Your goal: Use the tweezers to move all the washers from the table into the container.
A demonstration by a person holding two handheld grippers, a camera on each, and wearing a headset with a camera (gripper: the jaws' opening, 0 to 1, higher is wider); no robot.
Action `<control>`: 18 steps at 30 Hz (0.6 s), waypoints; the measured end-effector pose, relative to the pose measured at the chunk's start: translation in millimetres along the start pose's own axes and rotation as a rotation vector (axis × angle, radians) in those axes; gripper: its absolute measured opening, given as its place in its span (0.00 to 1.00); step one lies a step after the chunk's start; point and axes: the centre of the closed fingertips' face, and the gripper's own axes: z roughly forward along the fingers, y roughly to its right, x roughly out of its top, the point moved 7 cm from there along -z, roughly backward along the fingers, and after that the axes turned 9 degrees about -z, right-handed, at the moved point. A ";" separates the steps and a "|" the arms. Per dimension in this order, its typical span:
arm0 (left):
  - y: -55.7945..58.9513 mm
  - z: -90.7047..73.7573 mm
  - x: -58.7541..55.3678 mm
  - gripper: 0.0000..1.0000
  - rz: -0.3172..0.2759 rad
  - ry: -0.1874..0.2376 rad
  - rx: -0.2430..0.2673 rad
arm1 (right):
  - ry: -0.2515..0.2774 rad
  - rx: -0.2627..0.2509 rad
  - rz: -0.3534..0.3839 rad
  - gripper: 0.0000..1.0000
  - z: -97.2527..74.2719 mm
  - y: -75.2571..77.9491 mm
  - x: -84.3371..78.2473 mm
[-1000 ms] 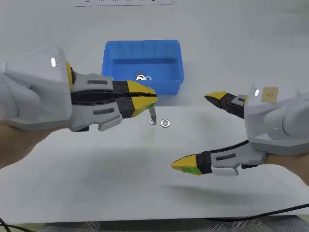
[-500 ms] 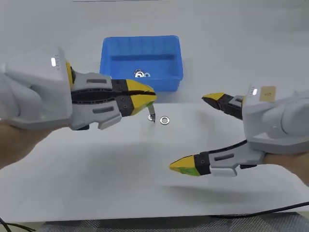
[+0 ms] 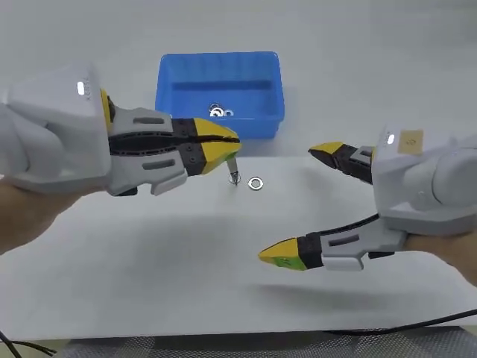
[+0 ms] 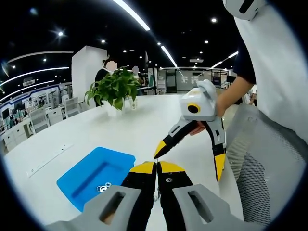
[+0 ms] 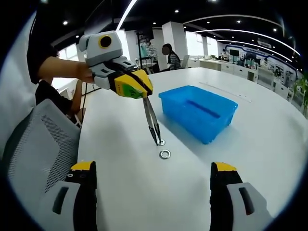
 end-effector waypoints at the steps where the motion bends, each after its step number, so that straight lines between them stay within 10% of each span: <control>1: -2.6 0.2 1.0 0.05 -0.018 -0.009 0.006 | 0.002 0.005 -0.001 0.98 0.7 0.4 1.2; 18: -7.4 -5.2 1.0 0.05 -0.077 -0.095 -0.029 | 0.047 0.187 -0.138 0.46 54.2 7.3 43.2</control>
